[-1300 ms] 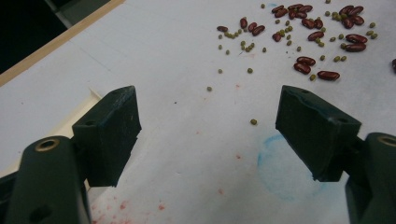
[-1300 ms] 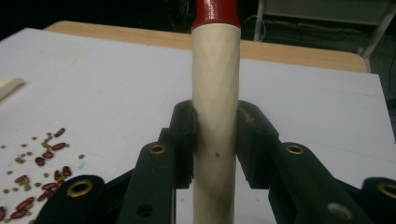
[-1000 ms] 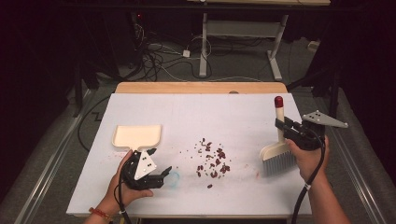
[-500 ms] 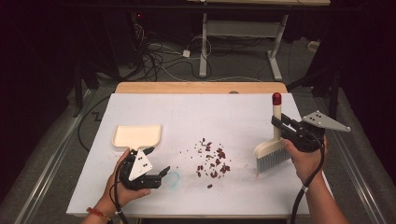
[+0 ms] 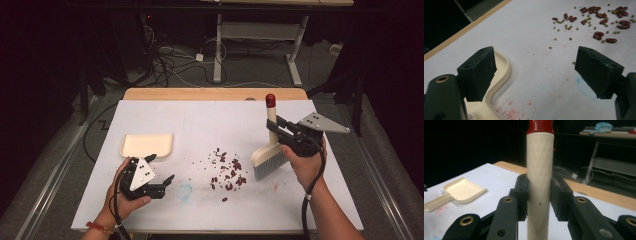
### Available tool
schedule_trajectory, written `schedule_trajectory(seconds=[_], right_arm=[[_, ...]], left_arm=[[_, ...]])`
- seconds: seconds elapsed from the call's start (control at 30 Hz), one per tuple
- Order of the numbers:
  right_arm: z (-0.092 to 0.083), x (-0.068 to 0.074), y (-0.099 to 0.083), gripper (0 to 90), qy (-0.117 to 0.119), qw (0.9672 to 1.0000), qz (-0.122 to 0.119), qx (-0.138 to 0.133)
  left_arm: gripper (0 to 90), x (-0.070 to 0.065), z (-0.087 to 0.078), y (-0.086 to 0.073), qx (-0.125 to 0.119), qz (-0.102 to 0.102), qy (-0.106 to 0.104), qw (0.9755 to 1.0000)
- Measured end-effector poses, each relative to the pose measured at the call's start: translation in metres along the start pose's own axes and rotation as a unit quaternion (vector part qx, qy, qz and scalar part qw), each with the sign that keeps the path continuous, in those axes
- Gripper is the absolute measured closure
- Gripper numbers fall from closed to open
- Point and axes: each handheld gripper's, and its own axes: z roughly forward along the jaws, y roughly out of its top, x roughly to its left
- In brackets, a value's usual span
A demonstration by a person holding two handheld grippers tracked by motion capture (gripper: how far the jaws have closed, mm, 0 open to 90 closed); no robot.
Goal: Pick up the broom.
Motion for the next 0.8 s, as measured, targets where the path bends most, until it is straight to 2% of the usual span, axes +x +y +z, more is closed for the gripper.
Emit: schedule_trajectory(seconds=[0.07, 0.17, 0.3, 0.43, 0.53, 0.8], right_arm=[[0.012, 0.009, 0.006, 69.9, 0.019, 0.9998, -0.006, -0.009], [0.028, 0.015, 0.011, 69.9, 0.045, 0.9988, -0.012, -0.015], [0.050, 0.026, 0.016, 69.9, 0.070, 0.9973, -0.016, -0.018], [0.069, 0.040, 0.022, 69.9, 0.094, 0.9953, -0.018, -0.015], [0.078, 0.047, 0.024, 69.9, 0.097, 0.9948, -0.029, -0.014], [0.094, 0.051, 0.022, 69.9, 0.109, 0.9936, -0.022, -0.020]], left_arm=[[16.6, 0.006, -0.001, -0.003, 0.000, -0.014, 0.004, 0.9999], [15.7, 0.011, -0.001, -0.004, 0.002, -0.022, 0.002, 0.9998], [15.7, 0.014, -0.003, -0.006, -0.008, -0.025, 0.007, 0.9996], [15.7, 0.015, -0.003, -0.008, -0.007, -0.026, 0.005, 0.9996], [15.7, 0.013, -0.001, -0.009, -0.002, -0.025, 0.004, 0.9997], [15.6, 0.010, 0.002, -0.013, 0.009, -0.030, -0.001, 0.9995]])
